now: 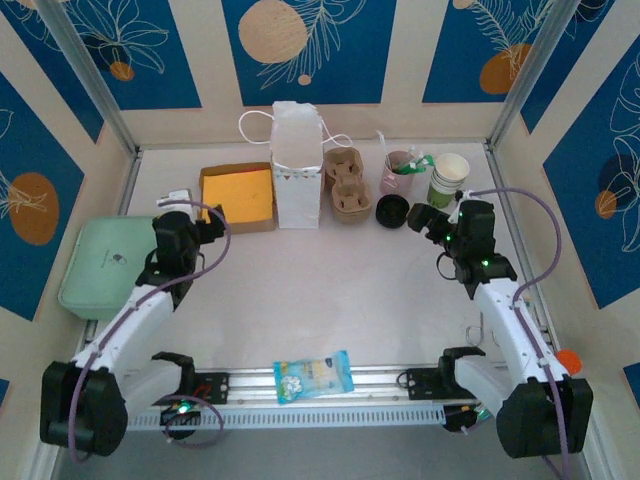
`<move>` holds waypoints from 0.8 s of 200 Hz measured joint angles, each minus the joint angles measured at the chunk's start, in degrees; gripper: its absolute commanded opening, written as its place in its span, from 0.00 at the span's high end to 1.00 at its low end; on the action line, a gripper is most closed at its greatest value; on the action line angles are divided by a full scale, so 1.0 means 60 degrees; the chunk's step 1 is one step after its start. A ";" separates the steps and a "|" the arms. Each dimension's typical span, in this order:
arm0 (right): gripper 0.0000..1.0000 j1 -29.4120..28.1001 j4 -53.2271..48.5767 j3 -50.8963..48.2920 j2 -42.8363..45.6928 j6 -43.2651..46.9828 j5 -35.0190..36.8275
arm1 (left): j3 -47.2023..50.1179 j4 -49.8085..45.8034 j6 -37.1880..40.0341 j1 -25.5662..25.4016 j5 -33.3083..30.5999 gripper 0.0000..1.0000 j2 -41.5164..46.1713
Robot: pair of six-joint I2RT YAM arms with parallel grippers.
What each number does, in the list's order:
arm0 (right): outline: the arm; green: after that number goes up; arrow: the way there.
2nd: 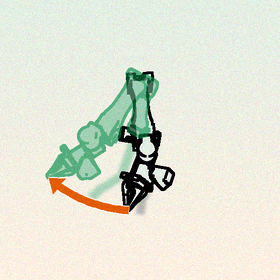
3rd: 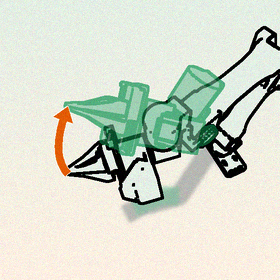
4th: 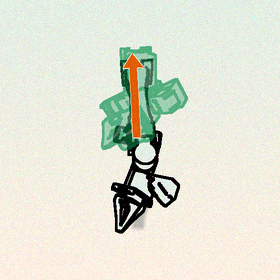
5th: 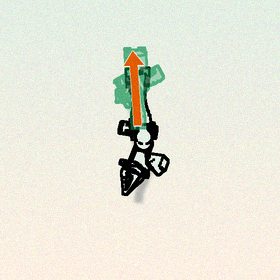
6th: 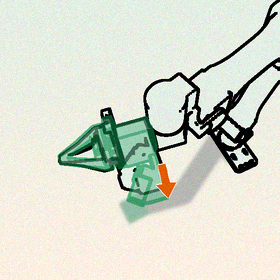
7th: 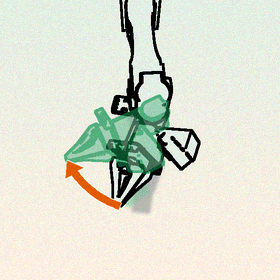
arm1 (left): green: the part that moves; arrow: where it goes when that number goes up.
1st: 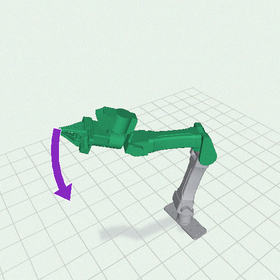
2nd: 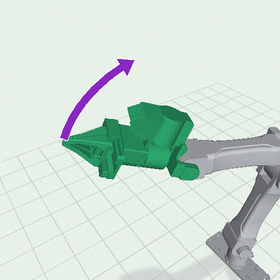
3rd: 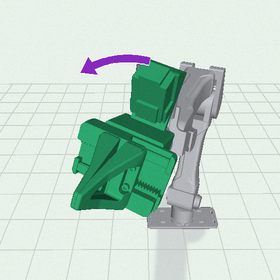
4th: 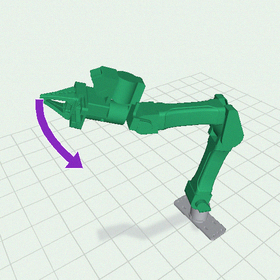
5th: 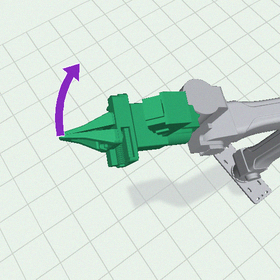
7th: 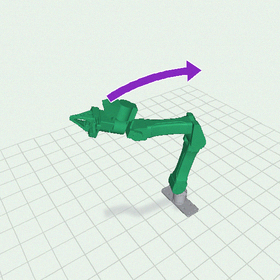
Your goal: Pack the takeout coffee
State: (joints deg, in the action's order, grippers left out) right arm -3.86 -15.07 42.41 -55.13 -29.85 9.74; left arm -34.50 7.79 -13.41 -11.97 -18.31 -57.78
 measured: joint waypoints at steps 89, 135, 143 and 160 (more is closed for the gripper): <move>0.08 -0.0827 -0.3625 0.3067 -0.0801 -0.0040 0.1082 | -0.0182 -0.2637 -0.0794 -0.2692 0.0896 0.06 0.1191; 0.10 -0.0204 -0.4798 0.4605 -0.1843 -0.0029 0.1089 | -0.0178 -0.2841 -0.1231 -0.3625 0.1100 0.06 0.1395; 0.11 -0.0058 -0.5005 0.4867 -0.2029 -0.0022 0.1053 | -0.0178 -0.2860 -0.1264 -0.3716 0.1126 0.06 0.1395; 0.11 0.0299 -0.5351 0.5446 -0.2470 0.0040 0.0965 | -0.0168 -0.2874 -0.1304 -0.3909 0.1191 0.06 0.1399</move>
State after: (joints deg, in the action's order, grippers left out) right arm -2.07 -47.18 75.09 -69.95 -29.61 15.53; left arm -35.51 -9.45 -21.23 -35.42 -11.16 -49.39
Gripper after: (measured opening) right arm 0.888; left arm 0.937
